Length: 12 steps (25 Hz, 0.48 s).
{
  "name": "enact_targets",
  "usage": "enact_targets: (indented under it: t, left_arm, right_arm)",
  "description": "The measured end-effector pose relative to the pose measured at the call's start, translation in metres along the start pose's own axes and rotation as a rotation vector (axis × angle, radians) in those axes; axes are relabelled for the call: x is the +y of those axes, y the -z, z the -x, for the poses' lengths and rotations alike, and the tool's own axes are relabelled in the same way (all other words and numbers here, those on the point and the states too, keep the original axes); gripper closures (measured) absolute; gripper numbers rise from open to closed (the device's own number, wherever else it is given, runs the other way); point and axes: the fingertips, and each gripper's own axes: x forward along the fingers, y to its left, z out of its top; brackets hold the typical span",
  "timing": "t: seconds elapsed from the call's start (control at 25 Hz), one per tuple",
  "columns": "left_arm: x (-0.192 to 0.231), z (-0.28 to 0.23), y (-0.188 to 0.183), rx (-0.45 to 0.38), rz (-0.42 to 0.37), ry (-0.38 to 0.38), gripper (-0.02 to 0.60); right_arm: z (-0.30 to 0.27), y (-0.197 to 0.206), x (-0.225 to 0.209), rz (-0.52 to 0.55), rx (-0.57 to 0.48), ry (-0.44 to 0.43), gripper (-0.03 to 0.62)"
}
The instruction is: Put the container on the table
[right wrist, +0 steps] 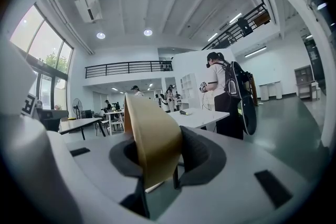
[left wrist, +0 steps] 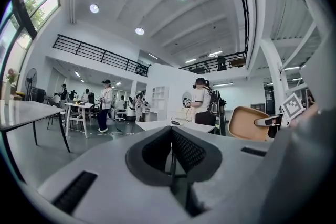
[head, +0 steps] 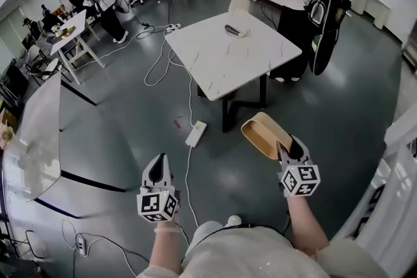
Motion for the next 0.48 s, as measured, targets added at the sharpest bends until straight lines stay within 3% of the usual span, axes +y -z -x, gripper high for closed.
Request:
enact_targets:
  t: [0.48]
  left_arm:
    - [-0.029,-0.027,-0.006,0.005,-0.012,0.078,0.577]
  right_arm:
    - [0.003,0.011,-0.019,-0.034,0.021,0.025,0.451]
